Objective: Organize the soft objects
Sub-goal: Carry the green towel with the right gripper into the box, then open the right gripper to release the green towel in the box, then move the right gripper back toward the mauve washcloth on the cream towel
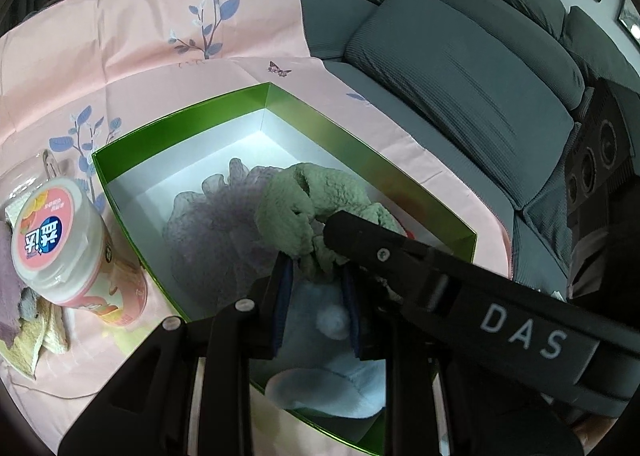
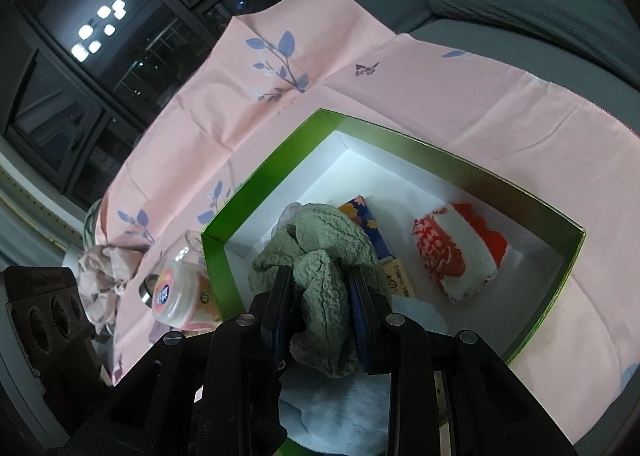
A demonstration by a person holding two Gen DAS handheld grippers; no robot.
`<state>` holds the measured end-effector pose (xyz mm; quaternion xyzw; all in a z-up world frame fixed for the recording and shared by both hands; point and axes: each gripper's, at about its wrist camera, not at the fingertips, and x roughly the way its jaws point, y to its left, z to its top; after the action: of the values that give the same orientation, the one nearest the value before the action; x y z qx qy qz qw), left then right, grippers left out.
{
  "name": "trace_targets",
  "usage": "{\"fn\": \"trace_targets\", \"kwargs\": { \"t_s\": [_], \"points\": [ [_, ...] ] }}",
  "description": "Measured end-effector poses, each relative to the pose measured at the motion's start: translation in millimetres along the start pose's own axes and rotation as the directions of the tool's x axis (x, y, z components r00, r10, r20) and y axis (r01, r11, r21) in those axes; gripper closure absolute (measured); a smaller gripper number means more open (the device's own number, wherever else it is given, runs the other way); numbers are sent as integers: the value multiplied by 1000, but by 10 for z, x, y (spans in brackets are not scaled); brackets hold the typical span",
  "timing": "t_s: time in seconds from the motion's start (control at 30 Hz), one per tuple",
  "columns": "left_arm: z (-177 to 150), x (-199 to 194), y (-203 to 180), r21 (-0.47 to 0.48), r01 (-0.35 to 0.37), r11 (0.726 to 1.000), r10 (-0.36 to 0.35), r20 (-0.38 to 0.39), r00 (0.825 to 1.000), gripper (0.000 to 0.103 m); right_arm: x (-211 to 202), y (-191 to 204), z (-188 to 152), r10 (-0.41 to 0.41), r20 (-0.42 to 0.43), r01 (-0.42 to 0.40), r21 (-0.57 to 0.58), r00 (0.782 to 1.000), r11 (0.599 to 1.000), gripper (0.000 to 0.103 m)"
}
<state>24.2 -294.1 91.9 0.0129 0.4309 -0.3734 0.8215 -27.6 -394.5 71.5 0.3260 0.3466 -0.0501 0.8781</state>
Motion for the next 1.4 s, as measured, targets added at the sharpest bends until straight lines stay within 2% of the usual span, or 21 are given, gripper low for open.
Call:
{"fn": "trace_targets", "kwargs": {
  "t_s": [0.17,0.23,0.27,0.33,0.4,0.43,0.5,0.57,0.7,0.8,0.83,0.87,0.93,1.1,1.27,1.4],
  "points": [
    [0,-10,10,-18,-5,1000,5,5,1000,77,-16,12,11,-14,-1,14,7,1000,1000,71],
    [-4,-41,1,-22,-12,1000,13,17,1000,74,-32,27,15,-19,4,19,3,1000,1000,61],
    [-8,-73,2,-23,-15,1000,16,28,999,70,-54,37,13,-26,14,26,0,1000,1000,54],
    [-14,-134,20,-29,-19,999,20,45,999,62,-90,50,13,-30,35,31,-4,999,1000,49],
    [-26,-207,39,-36,-15,999,17,61,998,51,-143,61,15,-25,58,26,-10,998,1000,41],
    [-38,-258,52,-41,-11,999,14,72,997,41,-166,67,15,-22,68,23,-11,997,1000,38],
    [-59,-363,81,-50,-1,999,5,91,996,36,-222,79,11,-16,96,17,-11,995,1000,28],
    [-85,-466,112,-58,1,998,5,109,994,23,-270,96,10,-7,121,9,-12,993,1000,24],
    [-165,-682,193,-72,2,997,9,153,988,17,-306,157,10,0,138,4,-29,990,1000,17],
    [-241,-813,273,-87,-13,996,27,169,985,15,-325,238,-13,-10,150,18,-52,989,998,16],
    [-276,-862,310,-92,-25,995,41,172,984,12,-330,280,-23,-18,154,28,-67,988,997,16],
    [-301,-902,345,-99,-35,995,52,175,983,5,-333,321,-35,-26,157,39,-82,987,996,16],
    [-385,-1002,424,-115,-51,992,73,195,978,2,-332,390,-58,-48,160,67,-118,986,991,16],
    [-649,-1216,712,-190,-57,980,97,207,974,2,-331,568,-127,-132,192,171,-202,972,964,16],
    [-851,-1392,985,-241,-134,961,183,194,964,2,-299,722,-199,-141,194,189,-258,971,947,16],
    [-1028,-1567,1240,-282,-191,940,250,190,949,2,-253,876,-281,-145,193,198,-295,970,935,16]
  ]
}}
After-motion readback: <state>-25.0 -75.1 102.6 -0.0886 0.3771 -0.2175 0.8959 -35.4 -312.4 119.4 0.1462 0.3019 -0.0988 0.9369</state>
